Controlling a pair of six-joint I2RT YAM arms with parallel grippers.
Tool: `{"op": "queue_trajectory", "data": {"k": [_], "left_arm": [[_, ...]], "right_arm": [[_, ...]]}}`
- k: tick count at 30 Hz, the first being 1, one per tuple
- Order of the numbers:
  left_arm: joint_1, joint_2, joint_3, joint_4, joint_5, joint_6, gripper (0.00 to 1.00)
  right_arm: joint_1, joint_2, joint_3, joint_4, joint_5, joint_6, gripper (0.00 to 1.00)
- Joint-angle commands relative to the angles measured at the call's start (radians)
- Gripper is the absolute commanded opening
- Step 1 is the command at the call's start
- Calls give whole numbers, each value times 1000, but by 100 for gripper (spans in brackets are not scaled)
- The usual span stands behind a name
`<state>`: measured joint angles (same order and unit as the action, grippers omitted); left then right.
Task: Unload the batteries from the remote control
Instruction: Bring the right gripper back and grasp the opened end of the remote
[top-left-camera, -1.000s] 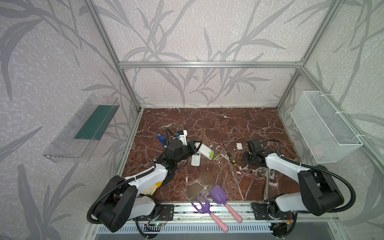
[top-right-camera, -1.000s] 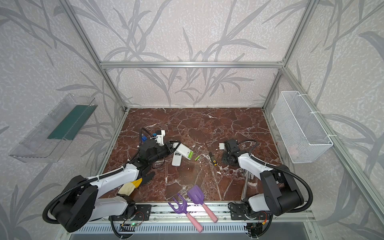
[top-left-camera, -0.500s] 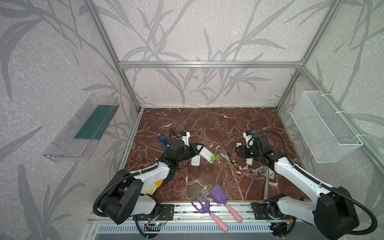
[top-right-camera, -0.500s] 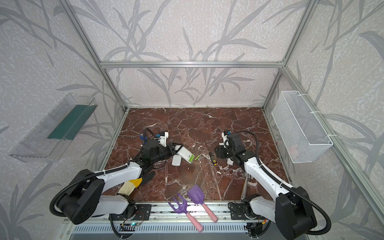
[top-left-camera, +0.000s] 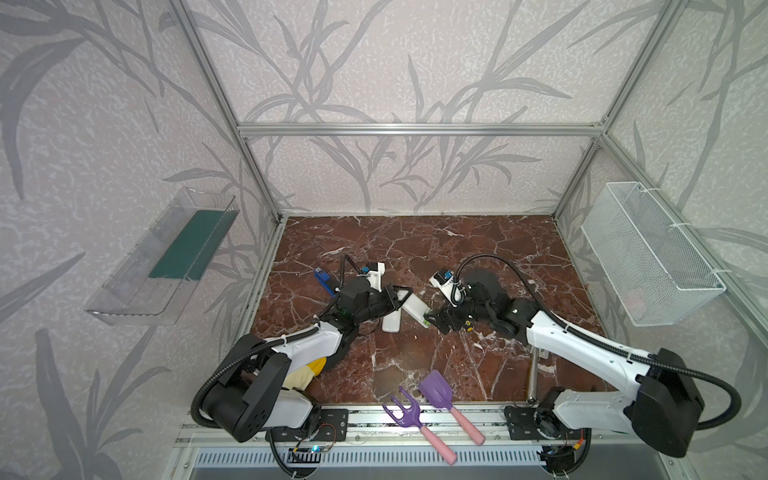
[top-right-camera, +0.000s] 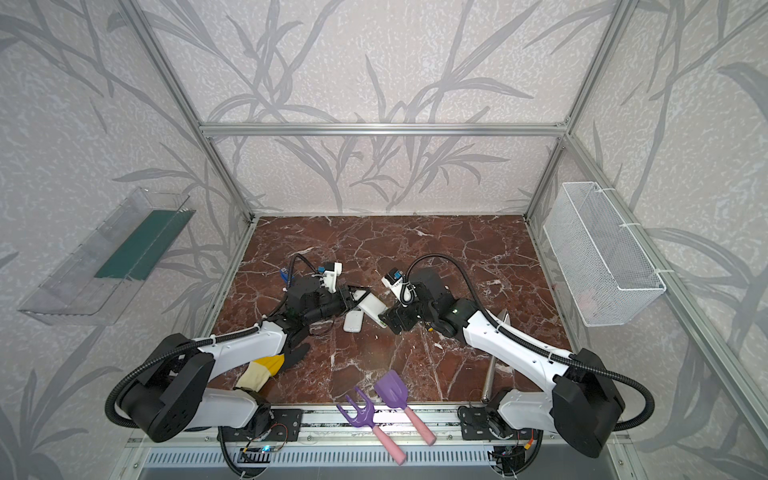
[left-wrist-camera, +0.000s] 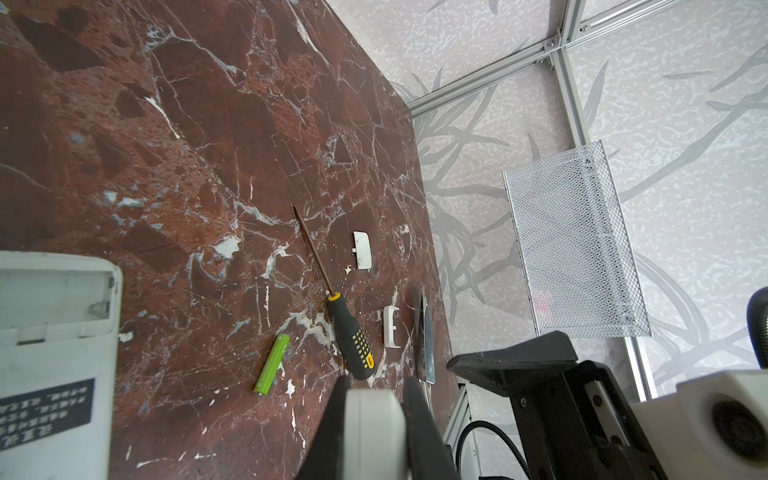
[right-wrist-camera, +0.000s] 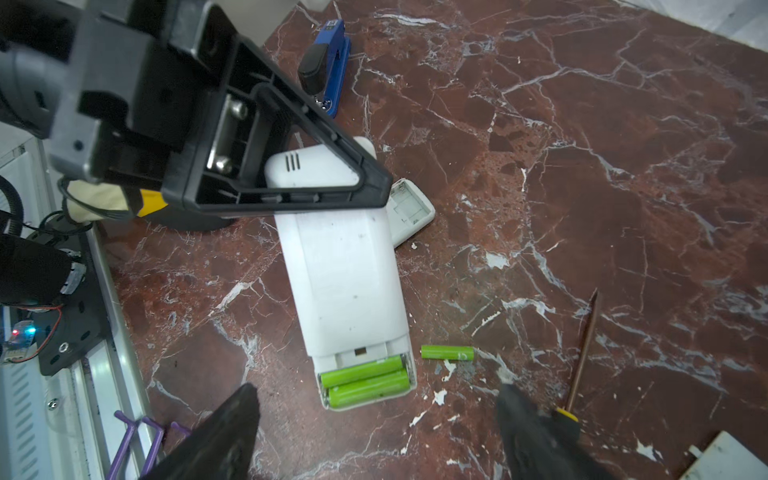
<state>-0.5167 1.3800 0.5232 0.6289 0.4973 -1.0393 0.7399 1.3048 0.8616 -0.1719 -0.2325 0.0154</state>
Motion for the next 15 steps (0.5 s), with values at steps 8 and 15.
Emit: {"op": "queue_trajectory", "data": {"k": [8,15], "left_arm": [[-1,-1,30,53,38,3,0],[-1,7,28,77,53,-5,0]], "right_arm": [[51,153,102,62,19,-30,89],[52,207,141,76,19,-40,83]]}}
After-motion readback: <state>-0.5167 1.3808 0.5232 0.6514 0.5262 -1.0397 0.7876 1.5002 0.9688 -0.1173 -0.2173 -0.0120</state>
